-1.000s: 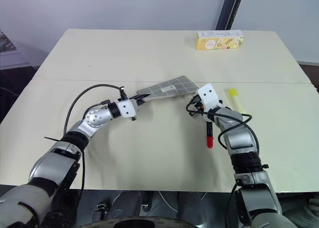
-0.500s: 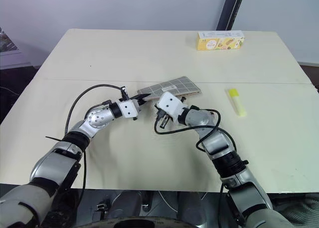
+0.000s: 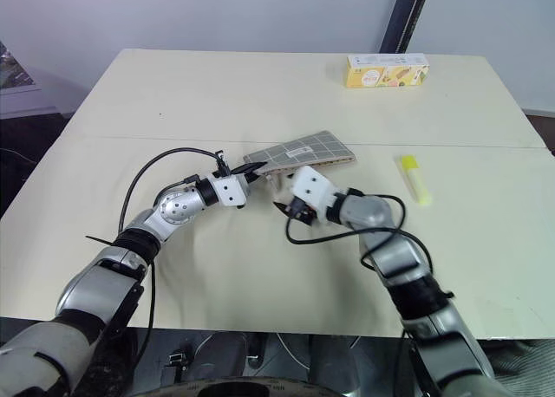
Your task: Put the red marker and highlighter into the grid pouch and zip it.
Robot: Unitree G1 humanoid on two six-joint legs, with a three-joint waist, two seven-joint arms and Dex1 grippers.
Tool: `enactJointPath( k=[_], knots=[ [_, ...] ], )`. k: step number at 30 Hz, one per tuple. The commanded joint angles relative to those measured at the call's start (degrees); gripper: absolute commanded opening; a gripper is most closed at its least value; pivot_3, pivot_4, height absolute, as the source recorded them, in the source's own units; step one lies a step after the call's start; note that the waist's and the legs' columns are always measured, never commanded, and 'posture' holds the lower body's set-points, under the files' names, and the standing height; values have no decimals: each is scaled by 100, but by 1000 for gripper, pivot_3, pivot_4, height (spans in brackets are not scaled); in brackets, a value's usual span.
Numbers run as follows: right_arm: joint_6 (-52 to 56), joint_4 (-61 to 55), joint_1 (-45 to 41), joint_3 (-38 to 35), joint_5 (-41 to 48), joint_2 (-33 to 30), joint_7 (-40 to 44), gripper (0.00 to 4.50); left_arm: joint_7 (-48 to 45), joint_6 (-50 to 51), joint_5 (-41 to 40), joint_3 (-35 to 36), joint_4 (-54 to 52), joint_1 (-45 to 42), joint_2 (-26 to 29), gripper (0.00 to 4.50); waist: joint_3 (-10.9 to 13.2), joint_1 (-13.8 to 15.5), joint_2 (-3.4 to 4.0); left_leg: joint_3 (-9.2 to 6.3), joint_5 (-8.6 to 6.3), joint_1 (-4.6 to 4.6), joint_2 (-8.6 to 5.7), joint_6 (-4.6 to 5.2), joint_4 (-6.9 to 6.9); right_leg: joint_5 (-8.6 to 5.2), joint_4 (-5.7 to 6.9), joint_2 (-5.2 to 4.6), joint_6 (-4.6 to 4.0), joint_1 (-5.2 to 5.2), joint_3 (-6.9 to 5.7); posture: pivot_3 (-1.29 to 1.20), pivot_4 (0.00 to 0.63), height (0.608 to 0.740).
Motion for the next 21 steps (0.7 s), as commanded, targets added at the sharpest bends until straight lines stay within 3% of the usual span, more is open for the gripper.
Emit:
enactJointPath(
  k=[1, 7, 11, 14, 21],
  knots=[
    [262, -1088, 515, -511, 329, -23, -214, 4447, 134, -42, 75, -23, -118, 68, 99, 0, 0, 0, 0, 0, 0, 0, 3, -1, -4, 0, 1, 1, 0, -3, 1, 0, 150, 740],
    [942, -2538, 1701, -1425, 784, 439, -1066, 4447, 179, -124, 57, -15, -101, 79, 150, 0, 0, 18, 0, -1, 0, 0, 9, -5, -3, 0, 2, 6, 0, -4, 3, 0, 150, 740],
    [1180, -2860, 2484, -1509, 64, 281, -1729, 4447, 115, -219, 62, -50, -33, 42, 171, 0, 0, 58, 0, 1, -5, -1, 5, -14, -2, 0, -3, 3, 0, -2, 3, 0, 150, 740],
    [1978, -3238, 3056, -1559, -345, 488, -2387, 4447, 32, -221, 30, -62, 41, -48, 138, 0, 0, 62, 0, 2, -6, -1, 5, -15, -3, 0, -3, 2, 0, -2, 3, 0, 150, 740],
    [2883, -3479, 3166, -1513, -385, 880, -2846, 4447, -27, -274, 31, -127, 160, -179, 57, 0, 0, 53, -1, 1, -7, -1, 7, -16, 2, -1, -3, 4, 1, 1, 2, 0, 150, 740]
  ],
)
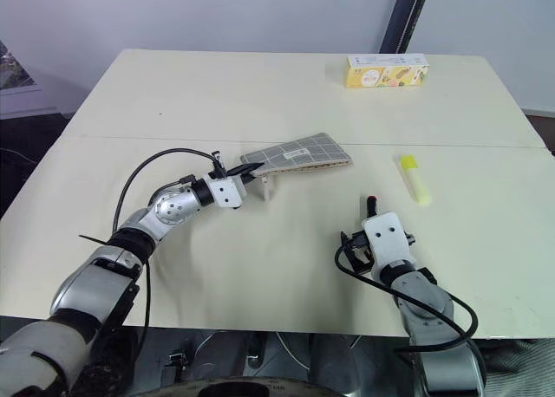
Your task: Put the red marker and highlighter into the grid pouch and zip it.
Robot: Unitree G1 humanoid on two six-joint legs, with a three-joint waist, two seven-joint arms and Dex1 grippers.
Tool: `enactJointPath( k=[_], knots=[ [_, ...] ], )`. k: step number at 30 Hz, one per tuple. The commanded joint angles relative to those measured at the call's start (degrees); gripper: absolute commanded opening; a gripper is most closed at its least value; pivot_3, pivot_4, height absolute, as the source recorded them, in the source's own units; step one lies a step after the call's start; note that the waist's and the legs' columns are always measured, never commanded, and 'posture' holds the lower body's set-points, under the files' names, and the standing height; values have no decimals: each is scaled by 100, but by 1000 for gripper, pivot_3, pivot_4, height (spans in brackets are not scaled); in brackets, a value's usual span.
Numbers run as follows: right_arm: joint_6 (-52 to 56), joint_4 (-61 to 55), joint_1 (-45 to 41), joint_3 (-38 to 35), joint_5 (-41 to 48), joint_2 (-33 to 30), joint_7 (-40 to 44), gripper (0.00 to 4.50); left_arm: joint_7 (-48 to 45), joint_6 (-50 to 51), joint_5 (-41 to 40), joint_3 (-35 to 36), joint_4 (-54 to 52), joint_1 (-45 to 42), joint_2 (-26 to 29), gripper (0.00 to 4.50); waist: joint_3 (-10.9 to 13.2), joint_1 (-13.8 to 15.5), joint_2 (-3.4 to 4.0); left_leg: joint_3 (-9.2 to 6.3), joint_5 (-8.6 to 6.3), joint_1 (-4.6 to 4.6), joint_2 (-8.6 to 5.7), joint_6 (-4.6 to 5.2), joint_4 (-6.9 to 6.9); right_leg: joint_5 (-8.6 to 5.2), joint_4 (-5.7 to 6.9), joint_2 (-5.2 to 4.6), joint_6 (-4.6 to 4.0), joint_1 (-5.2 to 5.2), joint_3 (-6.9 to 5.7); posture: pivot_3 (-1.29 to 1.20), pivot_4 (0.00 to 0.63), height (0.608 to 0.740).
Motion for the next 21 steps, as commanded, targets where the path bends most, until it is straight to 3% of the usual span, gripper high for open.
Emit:
enactJointPath(
  k=[1, 5, 7, 9, 11, 14, 21],
  knots=[
    [247, -225, -95, -135, -123, 87, -277, 4447, -25, -74, -12, -39, 13, -109, -35, 0, 0, 4, -1, 0, 0, 0, 0, 0, 2, 0, -3, 0, 0, 2, 0, 0, 150, 740],
    [1216, -180, -167, -995, 534, 1143, -503, 4447, -10, -83, 1, -63, 4, -97, -50, 0, -3, 12, -4, -6, 1, 0, 0, 2, -3, 0, -7, 0, 0, 3, -4, 0, 150, 740],
    [1457, -220, -279, -1316, 761, 1430, -481, 3929, -10, -85, -7, -57, -1, -74, -45, 0, -3, 9, -4, -8, 0, 0, 0, 0, -3, 0, -7, 1, 0, 4, -5, 0, 150, 740],
    [1584, -244, -389, -1356, 836, 1364, -419, 3096, -23, -93, -35, -41, -12, -50, -34, 0, -4, 9, -5, -6, 0, 0, -3, 1, 1, 0, -11, 0, 0, 9, -4, 0, 150, 740],
    [1494, -259, -526, -1187, 872, 1081, -285, 2058, -57, -100, -79, -23, -29, -29, -30, 0, -4, 5, -5, -6, -1, 0, -4, 1, 1, 0, -16, 0, 0, 11, -4, 0, 150, 740],
    [155, -262, -668, -205, 478, -113, 373, 440, -304, -145, -339, 44, -84, 17, -78, 0, 0, -7, 0, -3, -1, 0, -3, 1, -4, 0, -15, -1, 0, 5, -4, 0, 150, 740],
    [-1573, 562, -990, 352, 70, -1459, 1075, 338, -791, -201, -692, 63, -242, 36, -126, 0, 3, -4, -6, -5, 6, -1, -3, 11, -6, -5, -21, -3, 8, 11, -10, 0, 150, 740]
  ],
)
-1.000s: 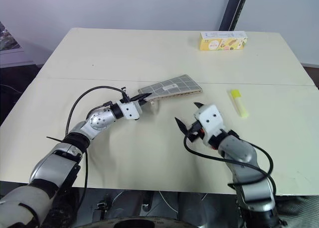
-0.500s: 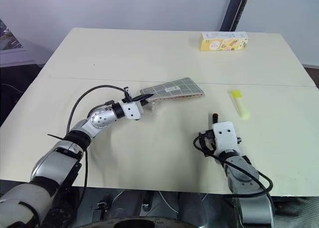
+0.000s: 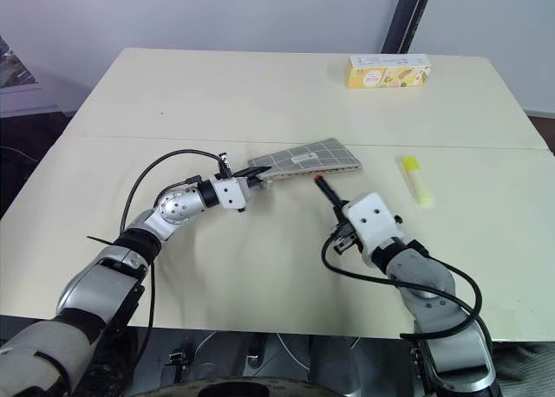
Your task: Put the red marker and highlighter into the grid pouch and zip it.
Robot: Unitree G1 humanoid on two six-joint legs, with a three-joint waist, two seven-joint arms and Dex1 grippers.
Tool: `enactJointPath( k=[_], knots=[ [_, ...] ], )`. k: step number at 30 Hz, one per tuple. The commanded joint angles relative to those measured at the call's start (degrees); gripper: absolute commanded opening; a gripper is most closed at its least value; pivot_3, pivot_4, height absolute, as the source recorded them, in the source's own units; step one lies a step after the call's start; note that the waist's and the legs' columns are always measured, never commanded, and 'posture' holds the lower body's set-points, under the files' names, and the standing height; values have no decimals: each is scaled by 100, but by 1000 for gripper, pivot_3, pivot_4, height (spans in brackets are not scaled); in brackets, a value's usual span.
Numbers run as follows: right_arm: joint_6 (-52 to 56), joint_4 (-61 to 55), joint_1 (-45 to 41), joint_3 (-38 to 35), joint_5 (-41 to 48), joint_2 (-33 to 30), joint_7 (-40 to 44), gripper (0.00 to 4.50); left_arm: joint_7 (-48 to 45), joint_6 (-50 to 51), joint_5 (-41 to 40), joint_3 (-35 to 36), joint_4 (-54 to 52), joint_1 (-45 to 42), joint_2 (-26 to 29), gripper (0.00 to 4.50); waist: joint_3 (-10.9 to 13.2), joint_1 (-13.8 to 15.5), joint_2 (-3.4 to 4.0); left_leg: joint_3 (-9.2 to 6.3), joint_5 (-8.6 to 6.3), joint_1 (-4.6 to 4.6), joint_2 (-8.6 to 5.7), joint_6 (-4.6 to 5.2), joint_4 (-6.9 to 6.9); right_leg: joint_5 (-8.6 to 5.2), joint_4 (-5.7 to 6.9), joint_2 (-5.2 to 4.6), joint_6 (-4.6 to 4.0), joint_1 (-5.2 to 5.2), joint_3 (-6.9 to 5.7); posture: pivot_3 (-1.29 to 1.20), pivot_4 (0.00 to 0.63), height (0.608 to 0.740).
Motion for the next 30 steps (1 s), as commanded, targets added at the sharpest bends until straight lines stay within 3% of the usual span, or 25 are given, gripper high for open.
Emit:
enactJointPath(
  k=[1, 14, 24, 30],
  knots=[
    [-605, 463, -242, -25, -266, -333, 136, 338, -192, -166, -236, 80, -206, 14, -4, 0, 1, 7, -2, 1, 0, 0, -5, 3, 4, 0, -1, -4, 0, 2, 1, 0, 150, 740],
    [-1174, 1154, -794, -138, -350, -506, 348, 338, -428, -207, -285, 70, -466, 118, -1, 0, 2, 12, -3, -1, -1, 0, -5, 6, 5, 1, -3, -4, 0, 7, 2, 0, 150, 740],
    [-1466, 1155, -329, -841, -88, -1027, 892, 338, -370, -108, -256, 106, -424, 138, 60, 0, 2, 15, -4, -1, -2, -1, -8, 9, 7, 1, -5, -5, -1, 10, 3, 0, 150, 740],
    [-1452, 1273, -460, -767, -177, -953, 886, 338, -404, -112, -277, 97, -402, 123, 37, 0, 2, 11, -4, 0, -2, 0, -1, 8, 6, 1, 0, 0, -1, 23, 4, 0, 150, 740]
  ],
)
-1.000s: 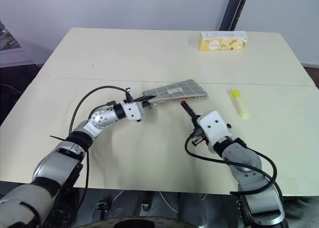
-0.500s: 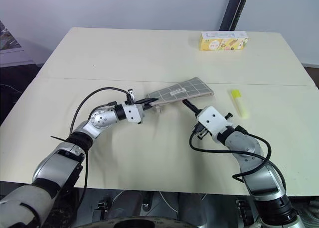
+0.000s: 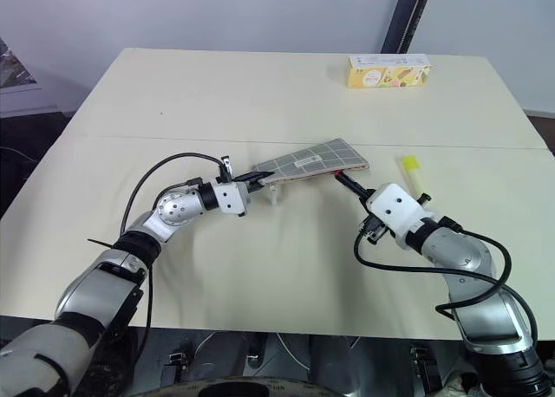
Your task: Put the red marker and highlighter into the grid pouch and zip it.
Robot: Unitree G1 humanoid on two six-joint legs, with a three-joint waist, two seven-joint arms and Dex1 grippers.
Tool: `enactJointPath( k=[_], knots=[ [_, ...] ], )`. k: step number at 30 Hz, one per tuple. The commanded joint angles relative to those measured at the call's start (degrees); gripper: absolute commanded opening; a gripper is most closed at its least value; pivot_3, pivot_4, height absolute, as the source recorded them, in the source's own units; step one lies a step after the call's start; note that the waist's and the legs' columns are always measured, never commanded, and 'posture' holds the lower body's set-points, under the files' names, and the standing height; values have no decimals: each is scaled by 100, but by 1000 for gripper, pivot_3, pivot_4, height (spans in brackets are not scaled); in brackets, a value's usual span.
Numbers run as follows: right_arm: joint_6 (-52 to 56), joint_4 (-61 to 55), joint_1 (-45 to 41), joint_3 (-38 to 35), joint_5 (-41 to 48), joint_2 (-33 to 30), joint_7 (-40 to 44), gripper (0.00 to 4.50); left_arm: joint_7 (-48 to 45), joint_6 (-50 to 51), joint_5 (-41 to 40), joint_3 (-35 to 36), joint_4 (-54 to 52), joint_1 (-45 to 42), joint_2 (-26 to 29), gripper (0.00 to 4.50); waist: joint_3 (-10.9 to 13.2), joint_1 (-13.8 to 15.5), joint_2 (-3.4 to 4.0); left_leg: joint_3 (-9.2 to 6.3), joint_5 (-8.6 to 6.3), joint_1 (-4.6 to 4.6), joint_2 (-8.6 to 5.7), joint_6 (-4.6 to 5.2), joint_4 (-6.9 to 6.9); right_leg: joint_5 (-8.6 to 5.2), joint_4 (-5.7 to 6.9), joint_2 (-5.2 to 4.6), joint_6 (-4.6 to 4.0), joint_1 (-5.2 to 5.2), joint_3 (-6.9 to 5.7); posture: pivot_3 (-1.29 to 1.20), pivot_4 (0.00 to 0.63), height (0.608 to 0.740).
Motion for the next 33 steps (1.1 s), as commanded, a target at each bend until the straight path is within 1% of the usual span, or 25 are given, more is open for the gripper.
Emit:
enactJointPath(
  k=[1, 9, 16, 20, 24, 29, 31, 33],
  knots=[
    [-82, -35, -172, 2, 13, 47, -36, 338, -12, -52, -117, 84, -110, -24, 8, 0, 0, 1, 0, 0, 0, 0, 0, 0, 0, 0, -1, 0, 0, 0, 0, 0, 150, 740],
    [-53, -82, -264, 29, 95, 100, 43, 338, -26, -99, 20, -1, -174, 55, 82, 0, 0, 5, 0, 0, 0, 0, -4, 0, 0, 0, -4, -3, 0, -3, 0, 0, 150, 740],
    [-176, -272, -101, 183, 248, -51, 466, 338, 4, -2, -69, 65, -188, 64, 47, 0, 0, 4, 0, 0, 0, 0, -4, 0, 1, 0, -3, -3, 0, -3, 0, 0, 150, 740],
    [-153, -227, -210, 202, 253, 64, 401, 338, -5, 5, -75, 62, -197, 53, 32, 0, 0, 5, 0, 0, 0, 0, -4, 0, 2, 0, -4, -4, 0, -5, 1, 0, 150, 740],
    [-142, 17, -337, 230, 7, 24, 240, 338, -42, -22, -87, 47, -192, 38, 19, 0, 0, 6, 0, 0, 0, 0, -4, 0, 2, 0, -3, -3, 0, -5, 0, 0, 150, 740],
    [-112, 196, -612, 307, -40, 87, 177, 338, -149, -81, 47, -73, -229, 9, 74, 0, 0, 5, 0, 0, 0, 0, -4, 0, 1, 0, -4, -4, 0, -6, 1, 0, 150, 740],
    [-161, 389, -787, 531, -278, 37, 139, 338, -317, -112, 41, -149, -334, -14, 89, 0, 0, -3, 0, 0, 0, 0, -4, 0, 1, 0, -3, -3, 0, -6, 1, 0, 150, 740],
    [-496, 614, -982, 933, -697, -111, 176, 338, -530, -61, -197, -128, -504, -35, 6, 0, 0, -2, 0, 0, 0, 0, -4, 0, 1, 0, -3, -3, 0, -6, 0, 0, 150, 740]
  ],
)
